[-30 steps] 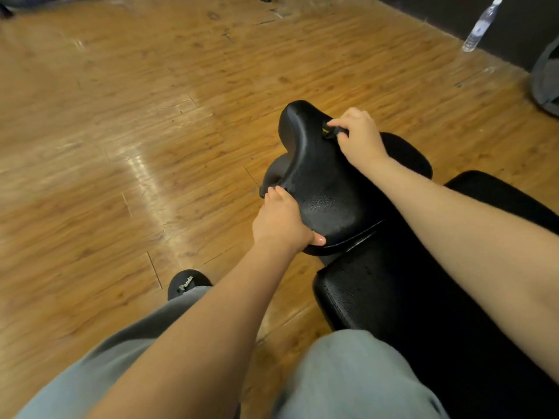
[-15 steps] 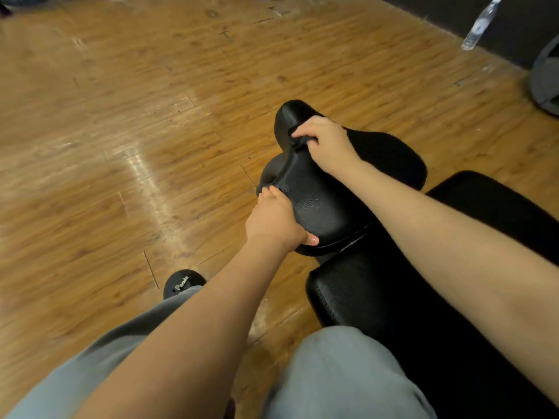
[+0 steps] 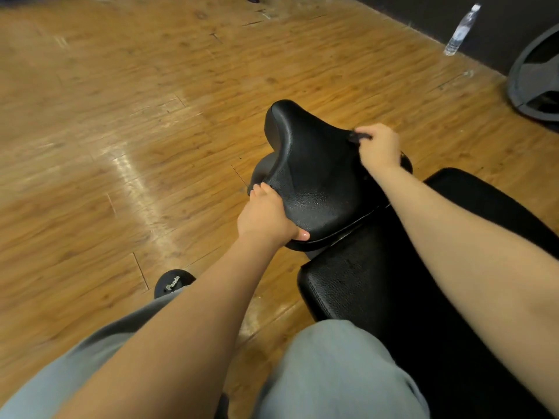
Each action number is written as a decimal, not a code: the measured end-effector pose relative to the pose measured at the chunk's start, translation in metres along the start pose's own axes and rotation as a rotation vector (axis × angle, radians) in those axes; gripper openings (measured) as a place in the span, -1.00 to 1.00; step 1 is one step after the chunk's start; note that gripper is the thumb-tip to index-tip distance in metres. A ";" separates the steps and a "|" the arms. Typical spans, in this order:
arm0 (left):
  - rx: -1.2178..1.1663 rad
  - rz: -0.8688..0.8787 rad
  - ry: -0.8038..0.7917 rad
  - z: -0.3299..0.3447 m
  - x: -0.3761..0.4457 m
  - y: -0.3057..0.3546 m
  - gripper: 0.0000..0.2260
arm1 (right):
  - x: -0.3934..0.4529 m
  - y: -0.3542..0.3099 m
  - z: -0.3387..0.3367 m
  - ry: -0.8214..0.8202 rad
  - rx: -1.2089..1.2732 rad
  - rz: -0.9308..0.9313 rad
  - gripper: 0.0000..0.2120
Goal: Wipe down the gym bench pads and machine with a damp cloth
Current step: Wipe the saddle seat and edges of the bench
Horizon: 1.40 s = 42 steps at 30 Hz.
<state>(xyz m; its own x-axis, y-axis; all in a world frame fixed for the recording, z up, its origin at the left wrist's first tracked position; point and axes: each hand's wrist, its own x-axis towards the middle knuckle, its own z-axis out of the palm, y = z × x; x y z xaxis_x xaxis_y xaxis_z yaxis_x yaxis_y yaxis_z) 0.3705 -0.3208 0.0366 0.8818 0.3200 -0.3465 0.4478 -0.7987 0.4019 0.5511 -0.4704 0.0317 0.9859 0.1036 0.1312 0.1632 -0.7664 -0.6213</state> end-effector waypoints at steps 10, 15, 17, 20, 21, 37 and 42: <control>-0.003 0.020 0.002 0.001 0.002 -0.001 0.07 | -0.100 -0.020 0.012 -0.240 -0.054 -0.592 -0.67; 0.004 0.009 0.004 -0.001 0.001 0.000 0.03 | -0.016 0.037 -0.026 0.030 -0.039 0.065 -0.66; 0.015 0.012 0.005 0.000 0.001 0.001 0.04 | -0.016 0.021 -0.017 0.031 -0.010 0.080 -0.67; 0.014 0.011 0.017 0.000 0.003 -0.001 0.03 | -0.068 -0.033 0.020 -0.108 0.050 -0.290 -0.67; 0.009 0.020 0.026 0.001 0.003 -0.002 0.01 | -0.091 -0.046 0.031 -0.177 0.059 -0.414 -0.67; -0.013 0.017 0.022 0.002 0.007 -0.003 0.03 | -0.067 -0.017 0.006 -0.087 0.045 -0.183 -0.66; -0.002 0.016 0.029 0.003 0.005 -0.003 0.04 | -0.123 -0.026 0.009 -0.391 0.015 -0.519 -0.65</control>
<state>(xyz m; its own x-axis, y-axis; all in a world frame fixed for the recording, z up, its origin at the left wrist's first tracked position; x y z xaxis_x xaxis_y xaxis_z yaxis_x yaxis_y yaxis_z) 0.3730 -0.3181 0.0310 0.8927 0.3222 -0.3150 0.4339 -0.8030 0.4085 0.4254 -0.4572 0.0244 0.7187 0.6834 0.1284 0.6197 -0.5457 -0.5641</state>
